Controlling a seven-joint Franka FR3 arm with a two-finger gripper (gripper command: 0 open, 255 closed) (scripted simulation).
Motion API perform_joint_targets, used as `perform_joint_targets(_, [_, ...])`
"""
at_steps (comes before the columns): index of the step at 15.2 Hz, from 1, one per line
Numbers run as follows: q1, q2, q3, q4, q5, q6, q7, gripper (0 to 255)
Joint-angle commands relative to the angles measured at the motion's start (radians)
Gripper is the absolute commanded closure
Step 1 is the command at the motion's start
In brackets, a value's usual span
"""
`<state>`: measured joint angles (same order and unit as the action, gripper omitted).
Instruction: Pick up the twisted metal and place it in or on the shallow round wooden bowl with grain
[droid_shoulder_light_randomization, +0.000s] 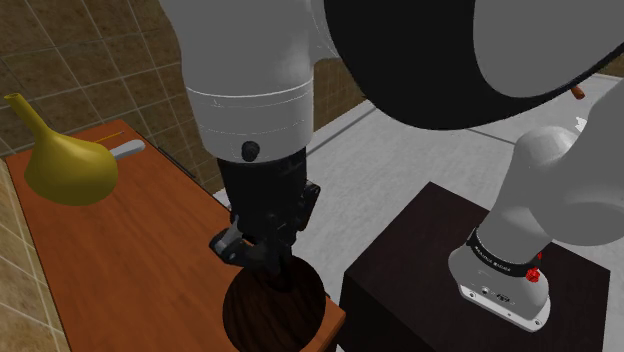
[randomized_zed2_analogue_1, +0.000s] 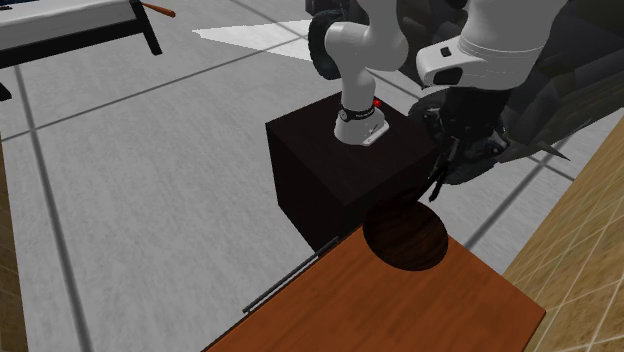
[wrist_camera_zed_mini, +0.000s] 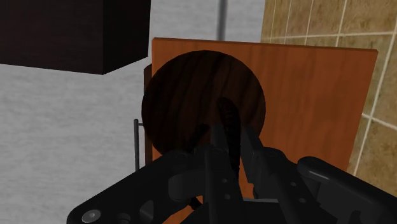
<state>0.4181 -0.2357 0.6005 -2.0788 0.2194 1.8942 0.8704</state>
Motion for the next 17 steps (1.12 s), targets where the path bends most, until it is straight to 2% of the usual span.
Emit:
perform_joint_targets(1, [0.002,0.001,0.004,-0.024,0.002,0.025,0.0,255])
perform_joint_targets(17, [0.004,0.076,0.038,-0.179,-0.017,0.247,0.009,255])
